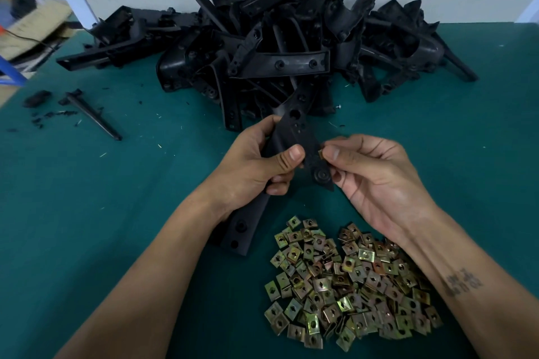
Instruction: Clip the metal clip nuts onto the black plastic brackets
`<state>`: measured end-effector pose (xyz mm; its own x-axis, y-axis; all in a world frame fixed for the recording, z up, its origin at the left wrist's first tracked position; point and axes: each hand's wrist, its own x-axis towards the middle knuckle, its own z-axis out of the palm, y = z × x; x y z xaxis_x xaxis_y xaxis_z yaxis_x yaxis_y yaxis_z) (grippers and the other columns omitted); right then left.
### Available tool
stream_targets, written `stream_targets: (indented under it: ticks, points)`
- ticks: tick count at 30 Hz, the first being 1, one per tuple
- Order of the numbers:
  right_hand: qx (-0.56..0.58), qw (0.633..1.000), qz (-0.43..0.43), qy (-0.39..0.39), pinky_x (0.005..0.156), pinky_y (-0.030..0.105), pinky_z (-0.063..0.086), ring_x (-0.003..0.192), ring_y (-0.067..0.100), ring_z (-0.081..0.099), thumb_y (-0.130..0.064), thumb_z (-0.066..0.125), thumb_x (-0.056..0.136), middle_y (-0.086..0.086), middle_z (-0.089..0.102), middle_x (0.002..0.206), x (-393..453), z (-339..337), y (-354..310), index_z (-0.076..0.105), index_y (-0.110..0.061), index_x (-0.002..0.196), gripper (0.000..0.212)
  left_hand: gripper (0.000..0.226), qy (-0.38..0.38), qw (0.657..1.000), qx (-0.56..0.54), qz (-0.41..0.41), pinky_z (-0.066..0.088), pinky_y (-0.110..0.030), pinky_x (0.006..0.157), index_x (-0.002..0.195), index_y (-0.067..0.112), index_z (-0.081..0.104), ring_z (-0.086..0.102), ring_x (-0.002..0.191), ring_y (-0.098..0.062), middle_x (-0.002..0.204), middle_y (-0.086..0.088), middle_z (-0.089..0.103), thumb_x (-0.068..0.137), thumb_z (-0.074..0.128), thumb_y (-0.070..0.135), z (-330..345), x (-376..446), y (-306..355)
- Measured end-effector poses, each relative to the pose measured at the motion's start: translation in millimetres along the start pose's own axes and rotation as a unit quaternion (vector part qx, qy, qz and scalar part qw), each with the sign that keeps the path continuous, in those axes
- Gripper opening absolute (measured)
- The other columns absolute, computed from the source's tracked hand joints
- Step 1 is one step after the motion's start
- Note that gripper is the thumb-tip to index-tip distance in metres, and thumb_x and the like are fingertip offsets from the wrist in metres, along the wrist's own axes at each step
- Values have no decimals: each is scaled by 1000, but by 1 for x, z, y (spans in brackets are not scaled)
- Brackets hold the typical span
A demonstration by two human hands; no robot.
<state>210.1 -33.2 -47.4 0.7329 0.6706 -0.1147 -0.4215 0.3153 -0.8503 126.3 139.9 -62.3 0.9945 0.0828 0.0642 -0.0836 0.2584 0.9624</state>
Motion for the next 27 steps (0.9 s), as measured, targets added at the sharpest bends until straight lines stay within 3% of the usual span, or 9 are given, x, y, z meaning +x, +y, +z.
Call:
stream_targets:
  ticks: [7, 10, 12, 13, 15, 18, 23, 27]
  points:
    - [-8, 1000, -16, -19, 71, 29, 62, 76, 22, 74, 0, 73, 69, 13, 74, 81, -3, 6, 0, 76, -6, 69, 7, 22, -7, 1000, -5, 2, 34, -19, 43, 113, 7, 42, 37, 49, -8, 68, 7, 55, 95, 55, 9, 0, -1, -1]
    - [-25, 999, -20, -42, 72, 31, 62, 80, 23, 75, -4, 71, 75, 16, 76, 88, -4, 1, -2, 79, -5, 78, 8, 23, 6, 1000, -15, 6, 34, -20, 43, 112, 9, 43, 36, 48, -8, 68, 7, 55, 94, 58, 9, -1, 0, 0]
    - [-97, 993, -58, -21, 71, 29, 61, 80, 22, 75, -13, 77, 76, 14, 77, 90, -5, -1, -2, 79, -7, 88, 14, 23, 25, 1000, -9, 12, 34, -21, 43, 109, 9, 44, 35, 49, -9, 69, 6, 53, 94, 60, 10, -2, 1, 0]
    - [-179, 979, -96, -10, 69, 26, 60, 79, 19, 74, -21, 81, 77, 9, 78, 88, -5, -3, -1, 79, -11, 92, 17, 23, 35, 999, -10, 14, 34, -21, 43, 109, 9, 44, 34, 49, -10, 69, 5, 53, 94, 61, 11, -2, 1, -1]
    - [-365, 916, -166, -11, 64, 23, 57, 74, 14, 72, -43, 82, 81, 0, 75, 81, -7, -6, 1, 75, -20, 95, 28, 23, 51, 999, -10, 17, 34, -21, 43, 108, 9, 45, 34, 49, -10, 70, 3, 53, 93, 62, 12, -2, 1, -1]
    - [-505, 834, -220, -28, 55, 32, 51, 63, 14, 62, -61, 74, 79, -7, 64, 70, -9, -6, 5, 67, -25, 84, 36, 27, 53, 998, -2, 17, 34, -21, 42, 112, 8, 46, 34, 50, -10, 70, -1, 48, 93, 65, 14, -1, 1, -1]
    - [-561, 783, -267, -26, 52, 41, 46, 61, 17, 57, -48, 73, 85, -6, 59, 66, -7, -3, 9, 61, -17, 75, 35, 32, 32, 999, -6, 1, 33, -20, 42, 118, 3, 46, 33, 52, -11, 72, -4, 46, 94, 64, 13, 1, 0, -1]
    - [-593, 748, -298, -30, 49, 28, 37, 57, 11, 50, -40, 70, 88, -5, 53, 66, -7, -3, 7, 56, -13, 72, 34, 36, 31, 1000, 2, -2, 34, -20, 43, 117, 5, 46, 34, 51, -10, 73, -2, 48, 90, 65, 19, 0, 0, -2]
